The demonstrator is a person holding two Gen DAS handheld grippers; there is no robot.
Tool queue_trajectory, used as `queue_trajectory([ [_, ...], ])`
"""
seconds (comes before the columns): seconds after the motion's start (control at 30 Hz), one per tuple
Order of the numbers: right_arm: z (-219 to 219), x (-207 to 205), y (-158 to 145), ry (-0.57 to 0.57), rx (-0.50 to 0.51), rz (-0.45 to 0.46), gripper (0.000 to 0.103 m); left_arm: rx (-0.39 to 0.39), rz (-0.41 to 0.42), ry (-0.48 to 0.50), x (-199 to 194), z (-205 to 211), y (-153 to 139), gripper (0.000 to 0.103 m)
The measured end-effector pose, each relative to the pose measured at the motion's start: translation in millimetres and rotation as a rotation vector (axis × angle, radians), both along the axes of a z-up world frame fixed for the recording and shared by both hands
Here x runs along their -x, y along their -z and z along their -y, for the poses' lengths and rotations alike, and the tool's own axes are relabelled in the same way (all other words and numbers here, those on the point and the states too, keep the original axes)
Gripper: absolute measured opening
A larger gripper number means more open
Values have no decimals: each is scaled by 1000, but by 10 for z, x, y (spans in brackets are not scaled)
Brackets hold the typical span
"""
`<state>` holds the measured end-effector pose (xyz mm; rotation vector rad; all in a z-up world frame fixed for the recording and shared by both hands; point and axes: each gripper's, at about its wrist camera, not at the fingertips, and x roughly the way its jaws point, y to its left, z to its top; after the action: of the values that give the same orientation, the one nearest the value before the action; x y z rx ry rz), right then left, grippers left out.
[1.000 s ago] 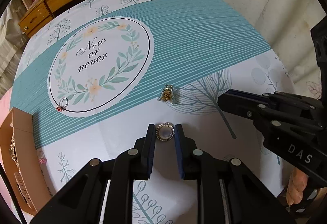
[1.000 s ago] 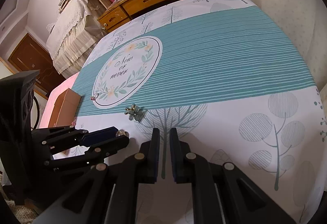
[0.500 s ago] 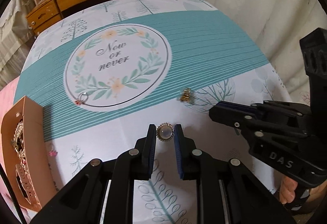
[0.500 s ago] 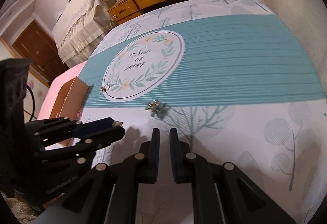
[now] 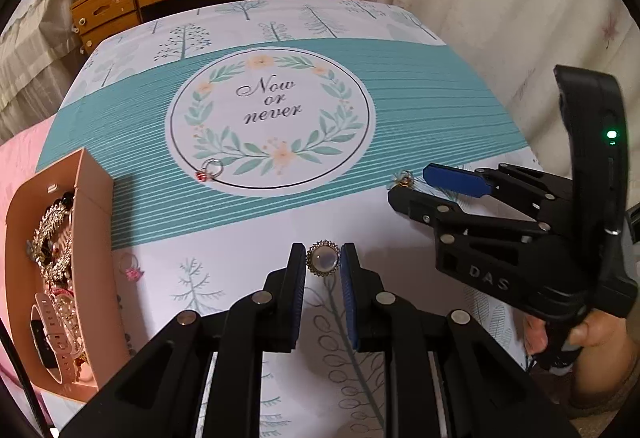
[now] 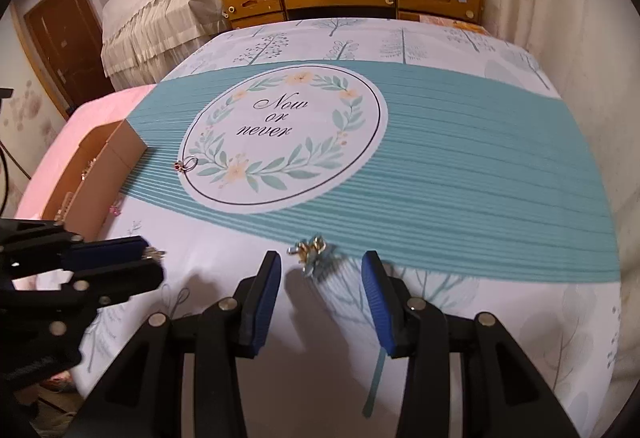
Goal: Organize jewelry
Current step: 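Grasp round pearl brooch with left tool while right tool grasps gold flower brooch, then drop pearl brooch into box with left tool while right tool drops flower brooch in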
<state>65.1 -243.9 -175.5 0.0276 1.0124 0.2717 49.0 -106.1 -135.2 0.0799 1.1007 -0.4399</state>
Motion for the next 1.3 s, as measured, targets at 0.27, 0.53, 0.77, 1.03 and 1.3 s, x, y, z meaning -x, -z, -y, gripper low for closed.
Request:
queue_trajectory([
  [0.27, -109, 15, -8, -30, 71, 9, 24, 55, 20, -40, 20, -292, -101, 15],
  [0.53, -310, 101, -129, -42, 47, 2, 24, 98, 60, -88, 72, -655, -277, 15],
  [0.77, -770, 185, -649, -98, -31, 83, 24, 134, 141, -177, 55, -1211, -673, 15],
  [1.03, -1370, 158, -1280, -203, -217, 171, 24, 126, 268, -291, 30, -1904, -1138, 15],
  [1.3, -1983, 144, -1119, -337, -238, 90, 24, 92, 212, -336, -105, -2257, -856, 15],
])
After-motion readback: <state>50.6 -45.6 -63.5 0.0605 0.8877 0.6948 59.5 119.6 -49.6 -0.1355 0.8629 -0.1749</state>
